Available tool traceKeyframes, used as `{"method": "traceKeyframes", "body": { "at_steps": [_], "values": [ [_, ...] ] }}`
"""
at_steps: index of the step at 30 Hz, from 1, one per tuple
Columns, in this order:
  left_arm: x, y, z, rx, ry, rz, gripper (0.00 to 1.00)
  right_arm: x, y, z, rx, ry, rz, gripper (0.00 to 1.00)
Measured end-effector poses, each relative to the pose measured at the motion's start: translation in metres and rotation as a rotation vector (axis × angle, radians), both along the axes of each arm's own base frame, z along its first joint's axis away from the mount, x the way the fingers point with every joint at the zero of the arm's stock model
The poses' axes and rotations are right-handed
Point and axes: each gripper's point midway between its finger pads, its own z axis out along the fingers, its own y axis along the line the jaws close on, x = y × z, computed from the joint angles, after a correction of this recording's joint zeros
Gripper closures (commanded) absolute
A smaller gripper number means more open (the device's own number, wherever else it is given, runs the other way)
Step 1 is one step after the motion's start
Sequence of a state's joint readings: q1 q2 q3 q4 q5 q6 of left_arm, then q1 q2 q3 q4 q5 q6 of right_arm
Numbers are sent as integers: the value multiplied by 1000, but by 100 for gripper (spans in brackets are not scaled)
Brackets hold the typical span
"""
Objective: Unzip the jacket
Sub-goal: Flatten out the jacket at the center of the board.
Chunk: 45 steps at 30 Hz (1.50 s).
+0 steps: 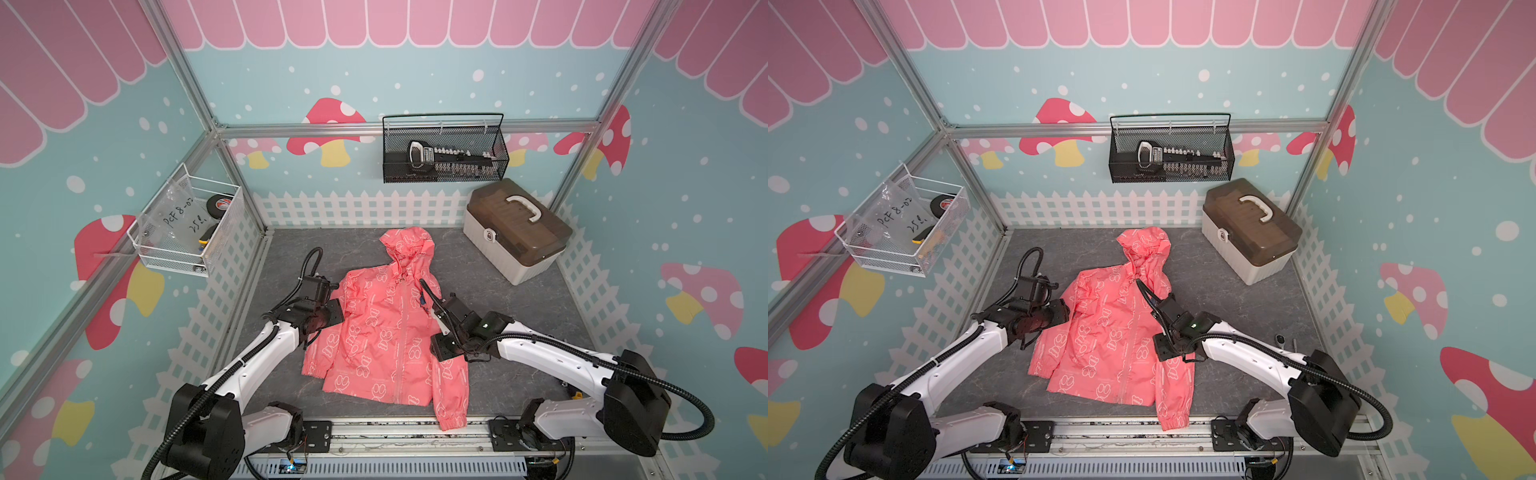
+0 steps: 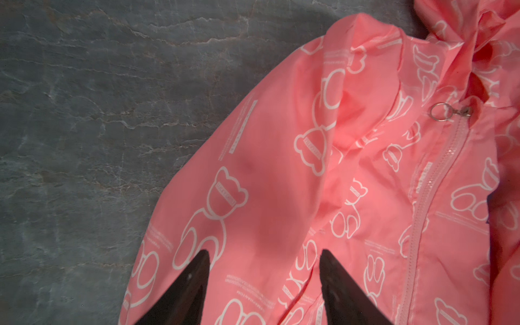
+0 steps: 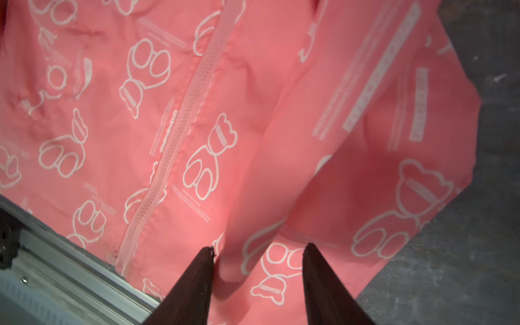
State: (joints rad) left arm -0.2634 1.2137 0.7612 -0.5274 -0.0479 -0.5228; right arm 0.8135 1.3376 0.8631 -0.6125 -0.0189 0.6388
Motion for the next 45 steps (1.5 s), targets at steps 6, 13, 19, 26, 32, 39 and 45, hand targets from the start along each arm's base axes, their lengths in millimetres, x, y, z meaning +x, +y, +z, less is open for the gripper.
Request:
{"method": "traceKeyframes", "body": {
  "at_steps": [6, 13, 19, 26, 32, 39, 45],
  "values": [
    [-3, 1, -6, -2, 5, 4, 36, 2, -3, -6, -28, 1, -14, 93],
    [-1, 0, -7, -5, -7, 4, 37, 22, -40, 22, -221, -84, -60, 100],
    [-3, 1, -12, -4, -4, 3, 37, 70, -114, 59, -392, -158, -230, 100],
    [-3, 1, -15, -2, -4, 2, 36, 114, -161, 59, -693, -135, -188, 100],
    [-1, 4, -14, -8, -12, 8, 32, 139, -206, 38, -950, -40, -138, 49],
    [-1, 3, -14, -12, -10, 5, 32, 160, -228, 70, -906, -59, -212, 24],
    [-2, 0, -23, -4, 22, -5, 32, 139, -181, 104, -470, -188, -241, 26]
  ]
}}
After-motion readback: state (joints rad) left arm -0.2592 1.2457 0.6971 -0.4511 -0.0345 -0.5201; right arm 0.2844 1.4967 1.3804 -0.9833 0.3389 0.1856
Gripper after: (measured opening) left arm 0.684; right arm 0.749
